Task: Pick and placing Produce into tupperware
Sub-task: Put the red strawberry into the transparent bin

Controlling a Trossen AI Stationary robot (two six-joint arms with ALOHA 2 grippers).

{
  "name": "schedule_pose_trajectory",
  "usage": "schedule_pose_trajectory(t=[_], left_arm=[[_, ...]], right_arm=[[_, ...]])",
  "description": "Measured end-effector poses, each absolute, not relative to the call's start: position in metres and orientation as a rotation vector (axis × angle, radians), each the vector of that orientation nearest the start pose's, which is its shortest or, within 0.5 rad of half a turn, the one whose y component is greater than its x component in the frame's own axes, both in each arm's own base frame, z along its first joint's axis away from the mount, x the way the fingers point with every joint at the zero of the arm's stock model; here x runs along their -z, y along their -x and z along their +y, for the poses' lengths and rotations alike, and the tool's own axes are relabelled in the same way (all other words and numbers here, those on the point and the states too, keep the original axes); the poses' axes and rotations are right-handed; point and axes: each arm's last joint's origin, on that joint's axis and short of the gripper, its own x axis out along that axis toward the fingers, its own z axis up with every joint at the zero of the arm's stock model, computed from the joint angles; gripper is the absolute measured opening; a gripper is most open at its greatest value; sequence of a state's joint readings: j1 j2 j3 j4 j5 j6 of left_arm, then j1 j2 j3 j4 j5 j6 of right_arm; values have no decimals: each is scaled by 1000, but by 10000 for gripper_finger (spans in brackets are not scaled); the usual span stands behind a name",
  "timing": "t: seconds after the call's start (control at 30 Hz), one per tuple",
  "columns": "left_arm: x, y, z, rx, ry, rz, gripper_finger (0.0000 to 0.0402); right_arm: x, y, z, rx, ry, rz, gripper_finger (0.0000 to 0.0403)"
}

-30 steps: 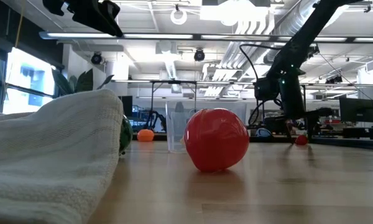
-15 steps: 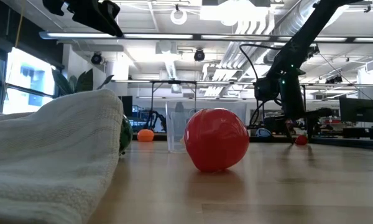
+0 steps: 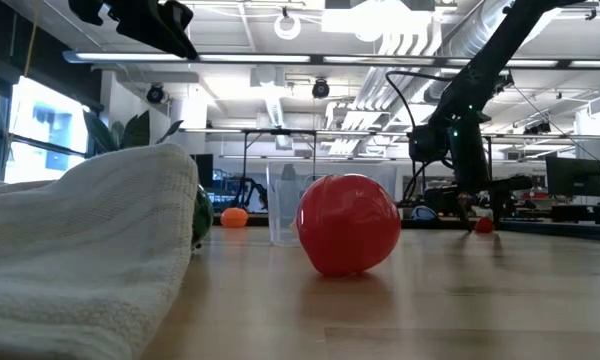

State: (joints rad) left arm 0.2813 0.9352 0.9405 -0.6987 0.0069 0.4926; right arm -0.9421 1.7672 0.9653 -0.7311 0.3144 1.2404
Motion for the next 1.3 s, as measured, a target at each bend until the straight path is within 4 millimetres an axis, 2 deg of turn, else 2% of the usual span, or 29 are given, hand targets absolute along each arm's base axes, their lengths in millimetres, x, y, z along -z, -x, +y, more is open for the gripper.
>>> schedule_pose_trajectory(t=[0.9,1.3], left_arm=[[-315,-175,50,-88,-370,736,117],[-315,-175,50,-88,-370,736,117]], right_arm=[[-133,-164,-242,1889,-1334,688,210],[-133,-165,-243,1874,-1345,678,157]])
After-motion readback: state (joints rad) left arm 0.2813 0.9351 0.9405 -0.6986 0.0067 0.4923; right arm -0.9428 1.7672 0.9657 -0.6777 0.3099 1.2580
